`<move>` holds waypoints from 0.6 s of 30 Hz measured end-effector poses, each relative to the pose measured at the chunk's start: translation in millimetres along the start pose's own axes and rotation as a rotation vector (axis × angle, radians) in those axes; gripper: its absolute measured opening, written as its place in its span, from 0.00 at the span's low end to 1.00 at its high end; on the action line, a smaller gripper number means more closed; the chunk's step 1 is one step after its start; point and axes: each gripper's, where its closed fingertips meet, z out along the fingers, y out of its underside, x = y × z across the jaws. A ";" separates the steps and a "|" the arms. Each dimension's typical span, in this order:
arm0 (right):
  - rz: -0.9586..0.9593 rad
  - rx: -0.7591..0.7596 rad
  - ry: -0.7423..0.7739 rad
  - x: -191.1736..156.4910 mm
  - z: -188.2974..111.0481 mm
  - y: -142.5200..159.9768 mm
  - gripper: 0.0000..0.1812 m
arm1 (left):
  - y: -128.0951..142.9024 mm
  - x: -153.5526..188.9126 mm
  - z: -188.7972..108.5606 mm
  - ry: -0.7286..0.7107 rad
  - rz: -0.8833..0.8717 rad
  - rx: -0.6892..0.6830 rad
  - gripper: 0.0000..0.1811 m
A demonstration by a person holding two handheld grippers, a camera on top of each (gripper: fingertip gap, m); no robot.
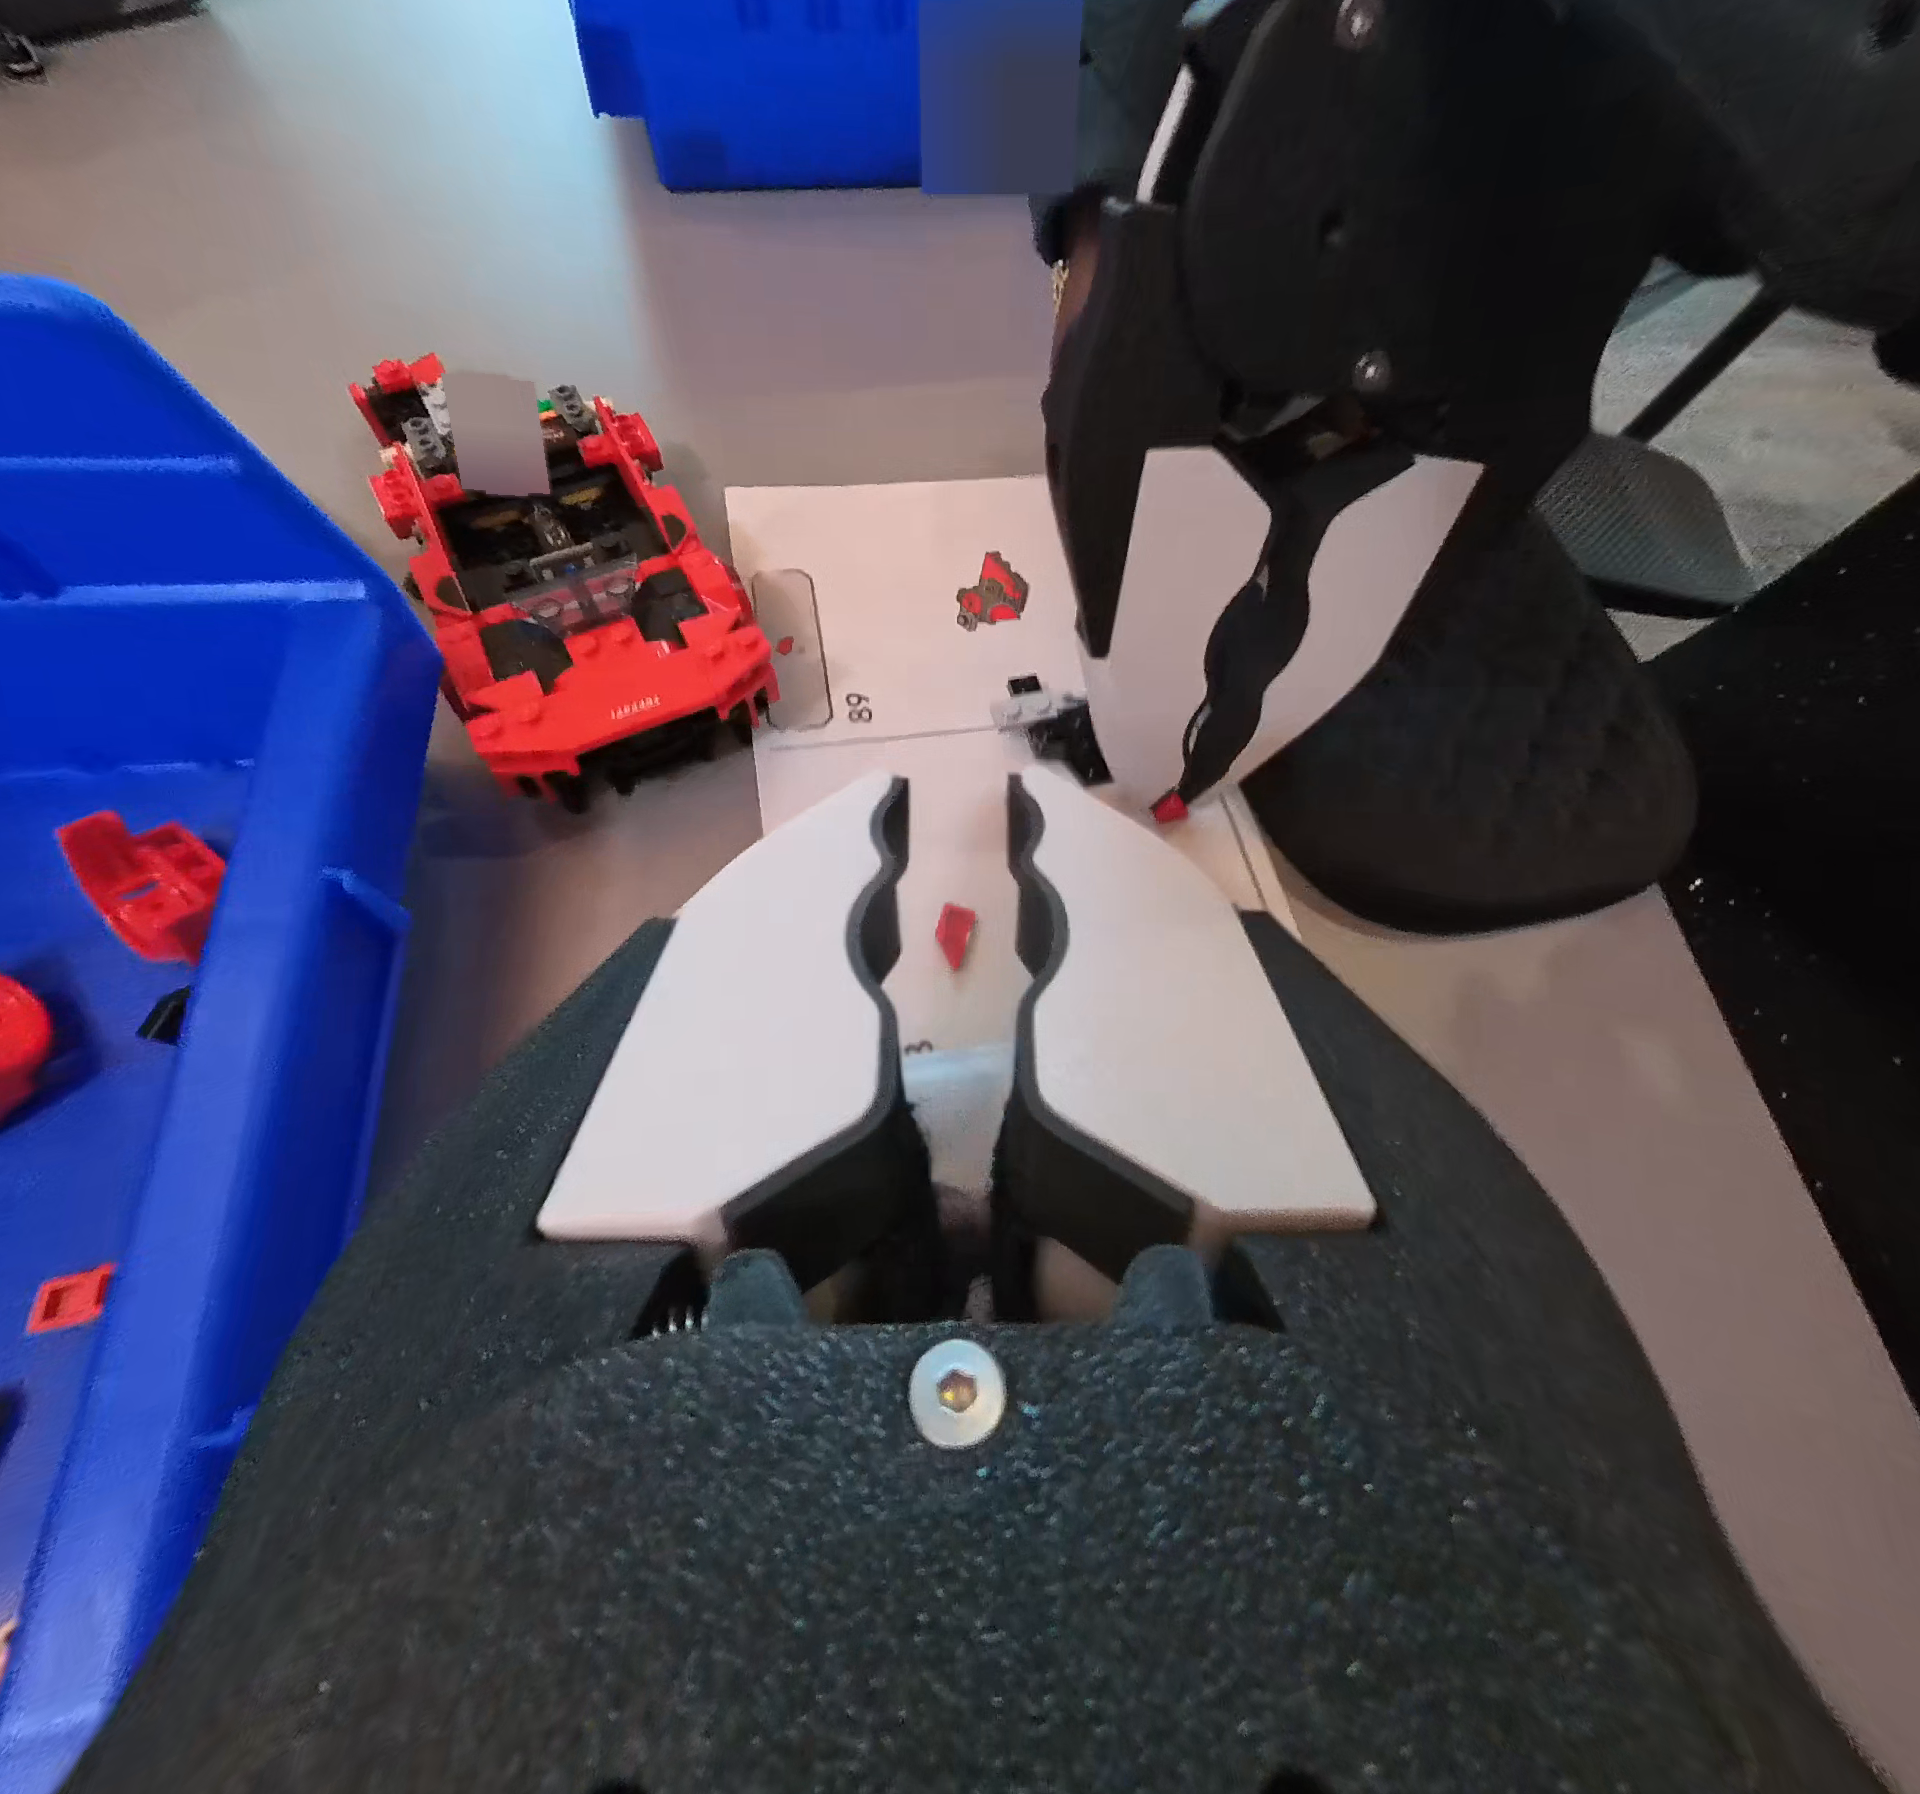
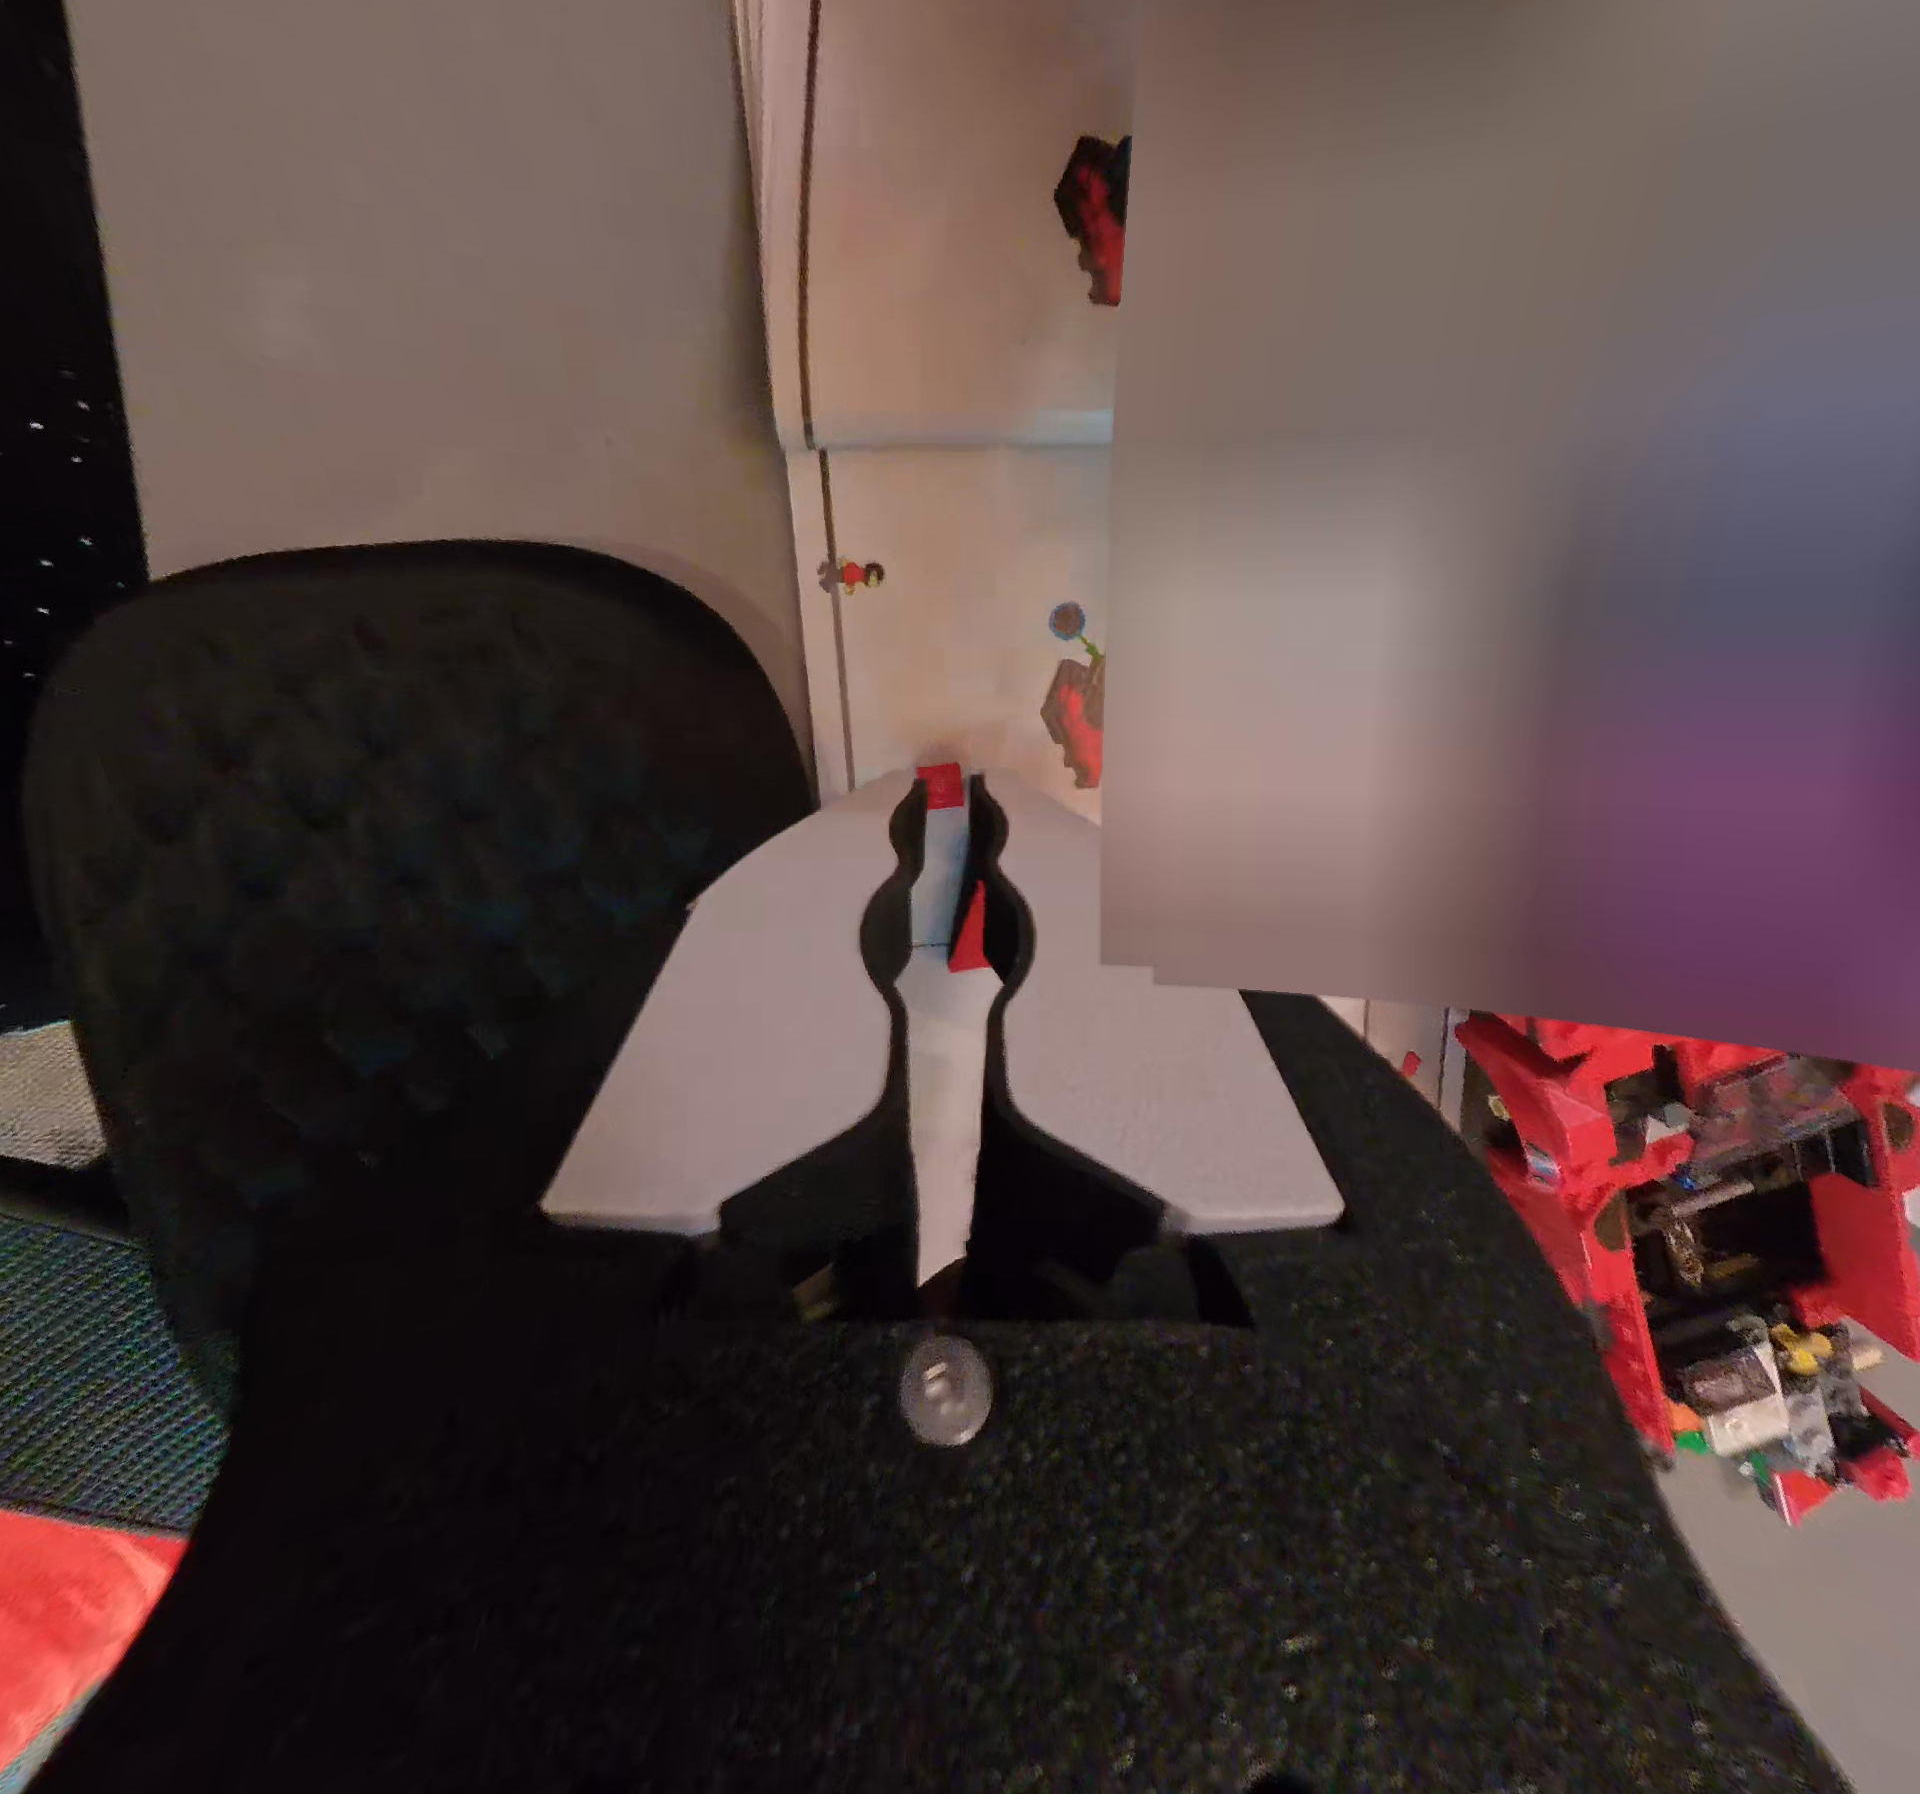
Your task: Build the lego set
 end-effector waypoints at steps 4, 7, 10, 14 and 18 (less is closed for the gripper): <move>-0.005 0.026 -0.010 -0.7 0.1 -1.2 0.03 | 17.2 8.1 3.0 0.011 0.023 -0.050 0.16; 0.007 0.071 -0.011 -2.5 -5.3 -1.4 0.03 | 24.3 13.2 8.0 0.002 0.064 -0.092 0.18; 0.065 0.147 -0.001 -0.4 -22.6 1.4 0.03 | 26.8 20.0 13.9 -0.021 0.150 -0.139 0.18; 0.088 0.162 0.053 8.7 -37.9 11.4 0.02 | 21.0 33.6 29.8 -0.031 0.221 -0.142 0.16; 0.029 0.143 0.042 15.7 -37.5 11.3 0.03 | 22.7 36.8 45.5 -0.051 0.224 -0.156 0.11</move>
